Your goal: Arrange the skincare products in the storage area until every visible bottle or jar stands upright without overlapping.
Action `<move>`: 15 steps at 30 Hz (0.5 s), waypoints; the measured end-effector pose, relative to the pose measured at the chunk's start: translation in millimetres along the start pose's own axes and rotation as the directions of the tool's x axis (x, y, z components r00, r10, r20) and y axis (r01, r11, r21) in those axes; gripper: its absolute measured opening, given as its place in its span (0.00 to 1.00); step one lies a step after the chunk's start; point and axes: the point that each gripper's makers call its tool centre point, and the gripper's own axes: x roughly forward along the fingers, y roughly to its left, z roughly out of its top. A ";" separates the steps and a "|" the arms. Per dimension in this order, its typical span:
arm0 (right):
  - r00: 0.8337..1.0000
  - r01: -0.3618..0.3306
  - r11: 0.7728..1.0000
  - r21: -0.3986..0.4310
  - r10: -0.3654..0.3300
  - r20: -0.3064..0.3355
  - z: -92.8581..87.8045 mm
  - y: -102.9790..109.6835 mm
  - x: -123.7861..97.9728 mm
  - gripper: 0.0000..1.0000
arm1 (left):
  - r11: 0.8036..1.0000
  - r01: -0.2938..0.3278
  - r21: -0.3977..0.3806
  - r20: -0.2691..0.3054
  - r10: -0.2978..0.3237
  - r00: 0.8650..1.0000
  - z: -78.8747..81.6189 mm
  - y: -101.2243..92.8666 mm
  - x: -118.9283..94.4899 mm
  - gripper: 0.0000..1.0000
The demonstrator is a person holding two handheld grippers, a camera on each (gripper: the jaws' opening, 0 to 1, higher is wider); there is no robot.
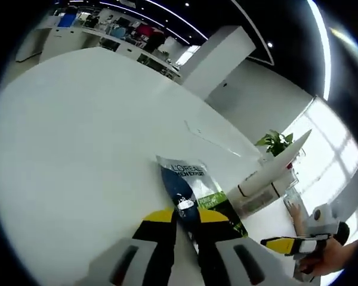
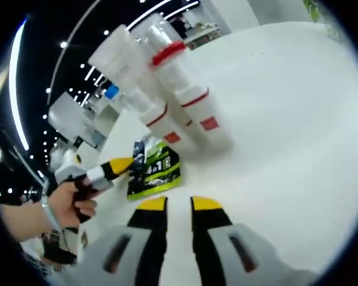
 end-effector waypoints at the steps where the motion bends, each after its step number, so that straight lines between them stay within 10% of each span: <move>1: 1.000 0.000 1.000 0.006 0.000 0.003 -0.1 -1.0 -1.9 0.14 | 1.000 0.000 0.016 -0.007 0.000 1.000 0.8 -0.3 0.6 0.13; 15: 1.000 0.008 1.000 -0.009 -0.008 0.013 -6.3 -9.8 -24.8 0.16 | 0.996 0.018 0.082 -0.024 -0.016 1.000 -1.0 -5.1 -13.7 0.24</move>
